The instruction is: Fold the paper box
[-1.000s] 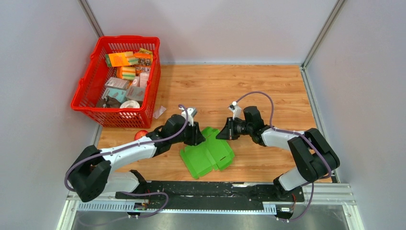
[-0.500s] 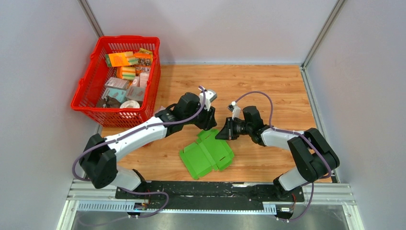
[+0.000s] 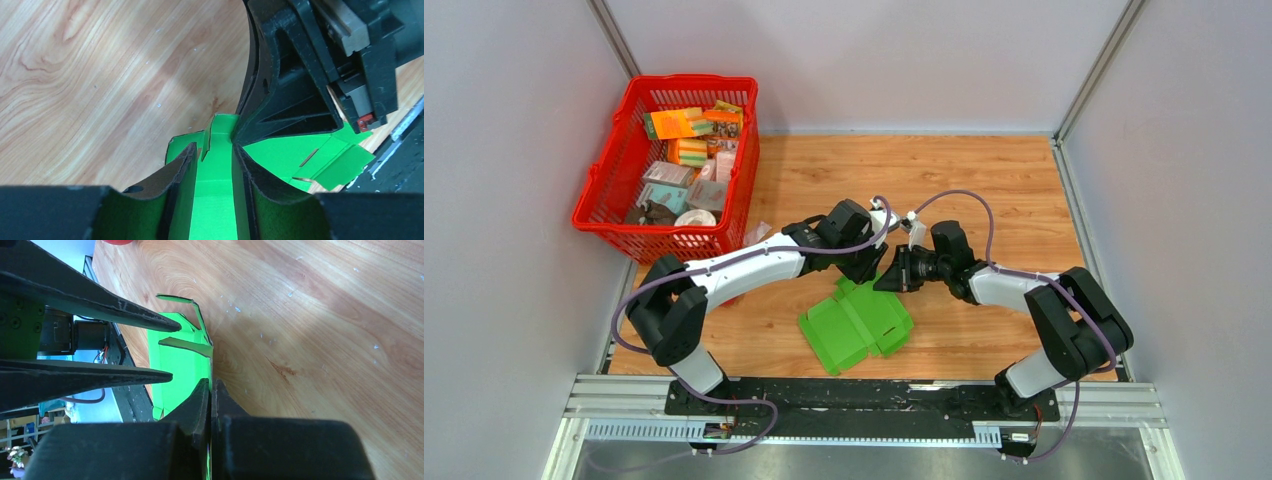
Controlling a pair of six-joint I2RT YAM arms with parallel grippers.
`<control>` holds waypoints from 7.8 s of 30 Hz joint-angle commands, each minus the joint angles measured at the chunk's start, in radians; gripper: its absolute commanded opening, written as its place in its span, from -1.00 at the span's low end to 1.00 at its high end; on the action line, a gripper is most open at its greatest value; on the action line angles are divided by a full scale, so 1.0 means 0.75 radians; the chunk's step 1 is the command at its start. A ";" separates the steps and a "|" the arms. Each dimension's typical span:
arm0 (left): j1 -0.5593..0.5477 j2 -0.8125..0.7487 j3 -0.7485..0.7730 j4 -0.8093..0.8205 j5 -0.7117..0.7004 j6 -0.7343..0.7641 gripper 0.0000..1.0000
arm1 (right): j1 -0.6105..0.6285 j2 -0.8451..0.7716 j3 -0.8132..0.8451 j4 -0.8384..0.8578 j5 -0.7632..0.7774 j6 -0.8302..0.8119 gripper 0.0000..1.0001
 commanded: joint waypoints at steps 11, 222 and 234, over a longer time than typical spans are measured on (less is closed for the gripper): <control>-0.031 0.056 0.090 -0.004 -0.137 0.085 -0.42 | 0.015 -0.028 0.034 0.024 -0.024 -0.024 -1.00; -0.006 -0.388 -0.830 0.924 -0.511 -0.257 -0.01 | 0.027 0.462 -0.038 0.971 0.258 1.265 -1.00; -0.127 -0.255 -0.695 0.802 -0.909 -0.369 -0.30 | 0.037 0.442 -0.093 0.955 0.344 1.287 -1.00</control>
